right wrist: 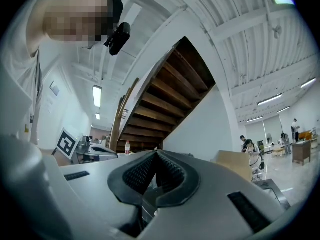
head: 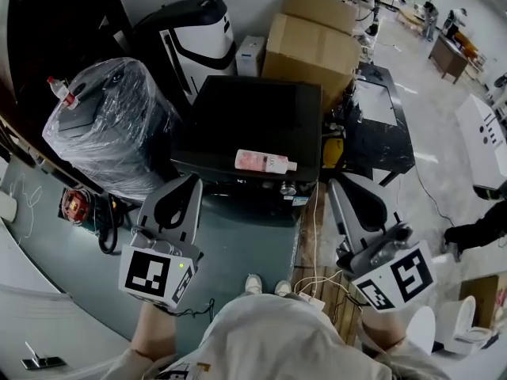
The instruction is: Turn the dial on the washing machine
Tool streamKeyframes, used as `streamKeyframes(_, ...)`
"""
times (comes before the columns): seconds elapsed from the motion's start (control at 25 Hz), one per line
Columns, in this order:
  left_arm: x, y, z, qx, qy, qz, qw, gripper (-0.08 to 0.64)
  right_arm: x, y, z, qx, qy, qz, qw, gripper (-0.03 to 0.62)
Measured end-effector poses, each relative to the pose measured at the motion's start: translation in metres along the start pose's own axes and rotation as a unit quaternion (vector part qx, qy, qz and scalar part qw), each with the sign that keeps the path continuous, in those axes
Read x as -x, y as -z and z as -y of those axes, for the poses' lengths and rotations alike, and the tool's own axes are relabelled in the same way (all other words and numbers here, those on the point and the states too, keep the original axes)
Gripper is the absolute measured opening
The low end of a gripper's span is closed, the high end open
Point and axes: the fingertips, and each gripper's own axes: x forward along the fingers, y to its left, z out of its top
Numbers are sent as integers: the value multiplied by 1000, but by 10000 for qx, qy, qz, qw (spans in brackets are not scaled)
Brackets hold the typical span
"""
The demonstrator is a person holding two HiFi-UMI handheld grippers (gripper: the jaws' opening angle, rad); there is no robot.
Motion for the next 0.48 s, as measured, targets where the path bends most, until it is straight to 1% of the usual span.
streamKeyframes(0.32,0,0,4,2,82,51,10000,20,-7,6,2,-112,29,14,9999,28)
streamKeyframes(0.4,1,-1,2,-15,49,50,10000,20,-11,3,0,-160,-28,80,9998,28)
streamKeyframes(0.48,3,-1,0,-28,24,39,10000,20,-13,0,-3,-360,-157,179,9991,28)
